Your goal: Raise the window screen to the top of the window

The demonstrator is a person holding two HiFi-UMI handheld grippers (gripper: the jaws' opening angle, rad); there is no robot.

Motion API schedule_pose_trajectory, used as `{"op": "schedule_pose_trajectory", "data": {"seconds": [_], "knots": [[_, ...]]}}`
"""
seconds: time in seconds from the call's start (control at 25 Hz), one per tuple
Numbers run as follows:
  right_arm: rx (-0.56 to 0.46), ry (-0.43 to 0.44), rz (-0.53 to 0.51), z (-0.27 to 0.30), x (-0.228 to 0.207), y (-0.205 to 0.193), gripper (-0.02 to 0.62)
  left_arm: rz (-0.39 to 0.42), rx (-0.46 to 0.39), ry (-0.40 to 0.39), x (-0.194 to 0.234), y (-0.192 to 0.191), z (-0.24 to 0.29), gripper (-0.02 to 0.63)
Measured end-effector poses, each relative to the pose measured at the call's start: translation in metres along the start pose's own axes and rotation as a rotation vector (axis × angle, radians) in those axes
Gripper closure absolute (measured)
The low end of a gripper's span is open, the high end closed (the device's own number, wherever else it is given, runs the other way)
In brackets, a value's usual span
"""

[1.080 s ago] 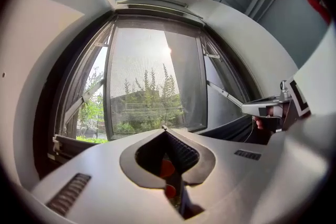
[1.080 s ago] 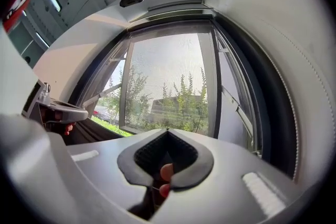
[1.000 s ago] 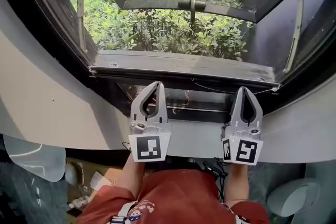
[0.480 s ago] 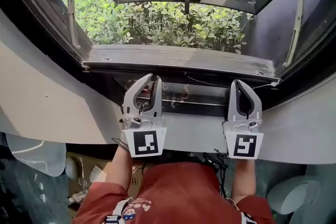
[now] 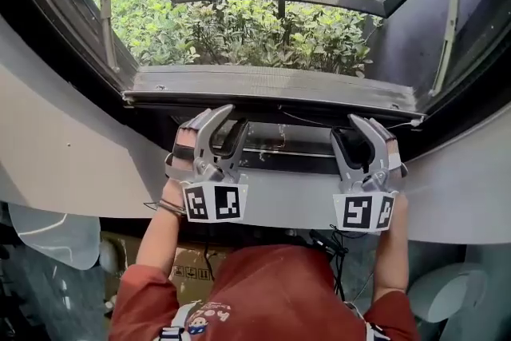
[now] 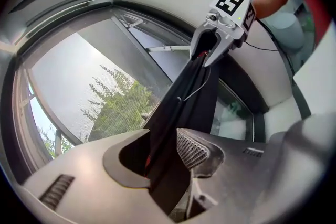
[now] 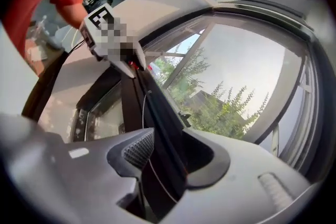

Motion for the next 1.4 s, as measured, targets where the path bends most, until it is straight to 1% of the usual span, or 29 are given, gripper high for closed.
{"op": "schedule_pose_trajectory", "data": {"seconds": [0.12,0.24,0.4,0.52,0.56,0.64,0.76,0.88,1.0,1.12,1.2,1.28,1.32,1.36,1.4], "knots": [[0.067,0.056,-0.119,0.007,0.006,-0.008,0.41,0.099,0.028,-0.029,-0.001,-0.004,0.006,0.463],[0.12,0.086,-0.185,0.013,0.008,-0.019,0.408,0.166,0.036,-0.042,0.0,-0.007,0.01,0.462],[0.122,0.091,-0.197,0.017,0.009,-0.022,0.4,0.206,0.051,-0.082,0.0,-0.007,0.014,0.462],[0.109,0.088,-0.204,0.018,0.009,-0.022,0.402,0.275,0.103,-0.123,0.0,-0.007,0.018,0.449],[0.105,0.087,-0.203,0.018,0.009,-0.022,0.402,0.285,0.116,-0.134,0.0,-0.006,0.019,0.449],[0.102,0.088,-0.191,0.018,0.01,-0.022,0.402,0.27,0.123,-0.155,0.001,-0.006,0.019,0.449],[0.1,0.082,-0.175,0.018,0.011,-0.024,0.414,0.236,0.103,-0.167,0.0,-0.008,0.019,0.453],[0.094,0.063,-0.181,0.017,0.015,-0.025,0.402,0.255,0.103,-0.165,-0.002,-0.008,0.019,0.453],[0.09,0.084,-0.166,0.015,0.013,-0.024,0.405,0.269,0.104,-0.174,-0.003,-0.008,0.017,0.453],[0.081,0.108,-0.161,0.012,0.006,-0.02,0.407,0.246,0.094,-0.177,0.003,-0.004,0.013,0.454],[0.087,0.107,-0.164,0.01,-0.001,-0.017,0.422,0.23,0.092,-0.179,0.008,0.001,0.012,0.454],[0.09,0.088,-0.179,0.01,-0.005,-0.014,0.449,0.234,0.09,-0.162,0.012,0.004,0.012,0.469],[0.091,0.074,-0.188,0.01,-0.007,-0.013,0.468,0.242,0.086,-0.14,0.014,0.005,0.012,0.476],[0.092,0.054,-0.2,0.01,-0.009,-0.012,0.466,0.252,0.081,-0.111,0.016,0.006,0.012,0.494],[0.094,0.027,-0.22,0.011,-0.011,-0.011,0.483,0.266,0.077,-0.077,0.018,0.007,0.012,0.52]]}}
Point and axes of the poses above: the fingertips, and each gripper's own axes: z forward along the fingers, x to its left, y out of its top, the point moved 7 cm from there along -z, backward along the fingers, and after that the axes turned 4 degrees about -z, right-handed, at the moved point
